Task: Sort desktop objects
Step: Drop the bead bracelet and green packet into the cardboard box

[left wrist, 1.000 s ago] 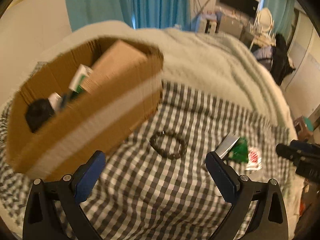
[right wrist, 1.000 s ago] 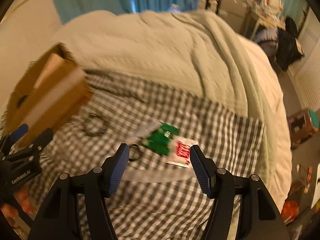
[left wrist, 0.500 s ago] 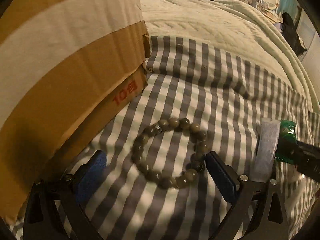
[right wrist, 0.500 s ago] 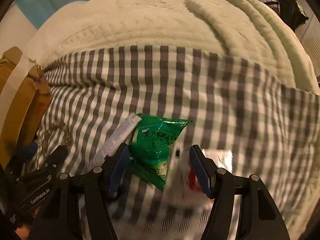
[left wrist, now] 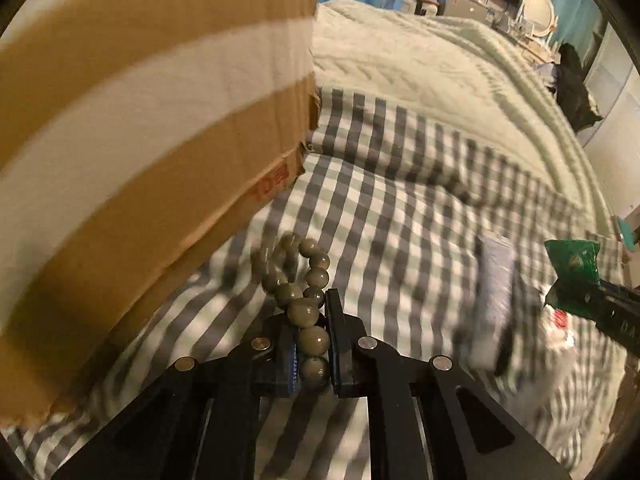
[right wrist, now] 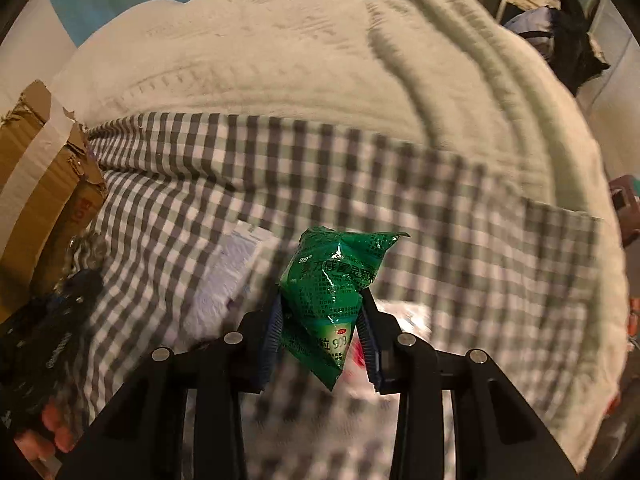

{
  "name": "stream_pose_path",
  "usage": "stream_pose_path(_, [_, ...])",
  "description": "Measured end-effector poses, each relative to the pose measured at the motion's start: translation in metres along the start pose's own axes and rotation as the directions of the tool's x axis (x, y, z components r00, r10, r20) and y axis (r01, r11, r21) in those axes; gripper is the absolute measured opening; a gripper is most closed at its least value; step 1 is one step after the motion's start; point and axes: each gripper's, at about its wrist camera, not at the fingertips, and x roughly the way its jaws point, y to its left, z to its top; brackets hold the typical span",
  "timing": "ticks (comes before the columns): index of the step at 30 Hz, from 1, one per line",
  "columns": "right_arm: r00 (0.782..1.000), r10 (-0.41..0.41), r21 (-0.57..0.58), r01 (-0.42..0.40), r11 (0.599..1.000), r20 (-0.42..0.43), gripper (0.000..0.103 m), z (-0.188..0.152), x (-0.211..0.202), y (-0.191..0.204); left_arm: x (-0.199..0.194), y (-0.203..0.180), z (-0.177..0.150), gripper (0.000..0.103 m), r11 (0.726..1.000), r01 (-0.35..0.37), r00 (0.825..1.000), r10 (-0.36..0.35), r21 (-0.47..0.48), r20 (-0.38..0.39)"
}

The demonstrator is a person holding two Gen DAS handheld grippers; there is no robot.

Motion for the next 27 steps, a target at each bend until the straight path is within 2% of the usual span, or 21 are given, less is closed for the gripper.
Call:
stream_pose_path(1, [1.000, -0.012, -0.001, 0.012, 1.000, 0.010, 0.035, -0.002, -0.010, -0.002, -0.010, 0.003, -0.003, 0.011, 1.000, 0.017, 1.000, -0.017, 0.003, -0.005])
stream_pose_path(3, [0.999, -0.029, -0.006, 0.029, 1.000, 0.030, 0.035, -0.005, -0.031, -0.005, -0.029, 0.006, -0.004, 0.011, 1.000, -0.005, 1.000, 0.005, 0.011, -0.010])
stream_pose_path(4, [0.998, -0.037, -0.010, 0.037, 0.999, 0.049, 0.035, -0.007, -0.046, -0.005, -0.039, 0.009, -0.005, 0.011, 1.000, 0.006, 1.000, -0.006, 0.011, -0.015])
stream_pose_path(8, [0.993, -0.050, -0.033, 0.054, 0.998, 0.107, 0.035, -0.012, -0.096, 0.003, -0.090, 0.024, -0.004, 0.011, 0.998, 0.050, 0.999, -0.050, 0.023, 0.017])
stream_pose_path(12, [0.987, -0.023, -0.057, 0.033, 0.998, 0.158, 0.035, -0.004, -0.137, 0.027, -0.138, 0.030, 0.015, 0.011, 0.995, 0.078, 0.994, -0.082, 0.055, 0.076])
stream_pose_path(18, [0.966, 0.072, -0.155, -0.034, 0.987, 0.246, 0.035, 0.011, -0.200, 0.091, -0.225, 0.065, 0.059, 0.011, 0.993, 0.119, 0.974, -0.119, 0.011, 0.195])
stream_pose_path(21, [0.951, 0.137, -0.209, -0.079, 0.975, 0.278, 0.035, 0.027, -0.230, 0.132, -0.260, 0.083, 0.086, 0.011, 0.993, 0.114, 0.960, -0.110, -0.003, 0.256])
stream_pose_path(23, [0.942, 0.163, -0.241, -0.092, 0.966, 0.294, 0.035, 0.039, -0.244, 0.159, -0.275, 0.096, 0.100, 0.011, 0.996, 0.090, 0.953, -0.078, -0.026, 0.294])
stream_pose_path(24, [0.935, 0.187, -0.268, -0.105, 0.957, 0.301, 0.035, 0.049, -0.251, 0.177, -0.282, 0.106, 0.109, 0.011, 0.997, 0.058, 0.946, -0.038, -0.051, 0.323])
stream_pose_path(27, [0.922, 0.236, -0.332, -0.129, 0.934, 0.306, 0.035, 0.068, -0.262, 0.221, -0.279, 0.128, 0.119, 0.011, 0.994, 0.063, 0.933, -0.027, -0.091, 0.358])
